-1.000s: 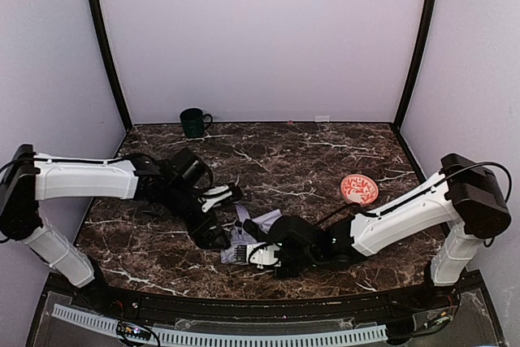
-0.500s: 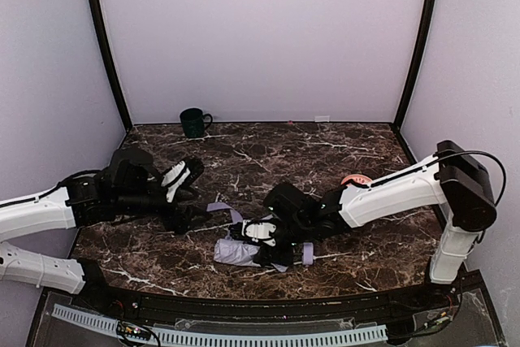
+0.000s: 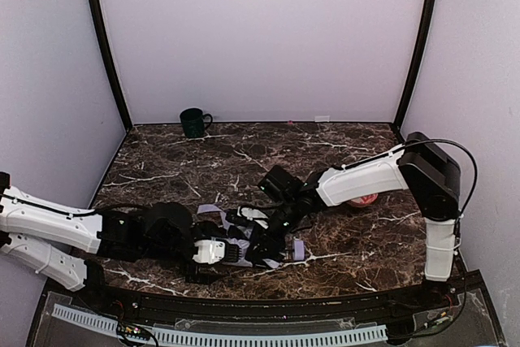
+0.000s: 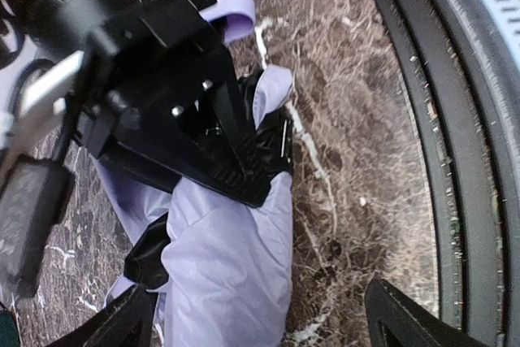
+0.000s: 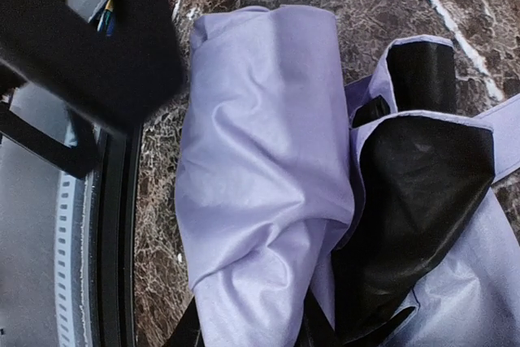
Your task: Put away the umbrella
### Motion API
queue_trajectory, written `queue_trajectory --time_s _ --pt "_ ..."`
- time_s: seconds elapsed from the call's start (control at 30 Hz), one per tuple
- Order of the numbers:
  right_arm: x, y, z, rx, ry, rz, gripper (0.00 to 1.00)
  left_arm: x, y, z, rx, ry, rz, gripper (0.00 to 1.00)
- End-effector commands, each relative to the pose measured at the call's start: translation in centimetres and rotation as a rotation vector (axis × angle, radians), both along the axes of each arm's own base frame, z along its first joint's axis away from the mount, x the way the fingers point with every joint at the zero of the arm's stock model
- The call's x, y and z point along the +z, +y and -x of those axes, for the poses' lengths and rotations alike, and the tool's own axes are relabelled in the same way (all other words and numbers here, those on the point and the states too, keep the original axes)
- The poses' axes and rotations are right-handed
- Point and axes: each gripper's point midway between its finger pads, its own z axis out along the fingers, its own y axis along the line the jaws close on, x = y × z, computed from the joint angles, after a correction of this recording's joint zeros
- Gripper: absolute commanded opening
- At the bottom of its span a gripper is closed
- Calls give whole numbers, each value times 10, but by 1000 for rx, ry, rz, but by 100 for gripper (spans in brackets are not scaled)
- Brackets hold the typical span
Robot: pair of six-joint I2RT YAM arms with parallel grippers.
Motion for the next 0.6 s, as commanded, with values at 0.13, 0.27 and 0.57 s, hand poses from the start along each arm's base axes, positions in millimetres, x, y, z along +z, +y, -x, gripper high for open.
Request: queue_trajectory --time_s 0.13,0.27,0.57 --pt "-69 -56 39 -50 316 349 1 -45 -14 -27 26 -67 -225 91" --pt "-70 -52 24 -106 315 323 5 -75 0 -26 60 -17 -352 73" --pt "-23 -25 -23 -245 311 110 42 -96 7 4 21 186 -432 26"
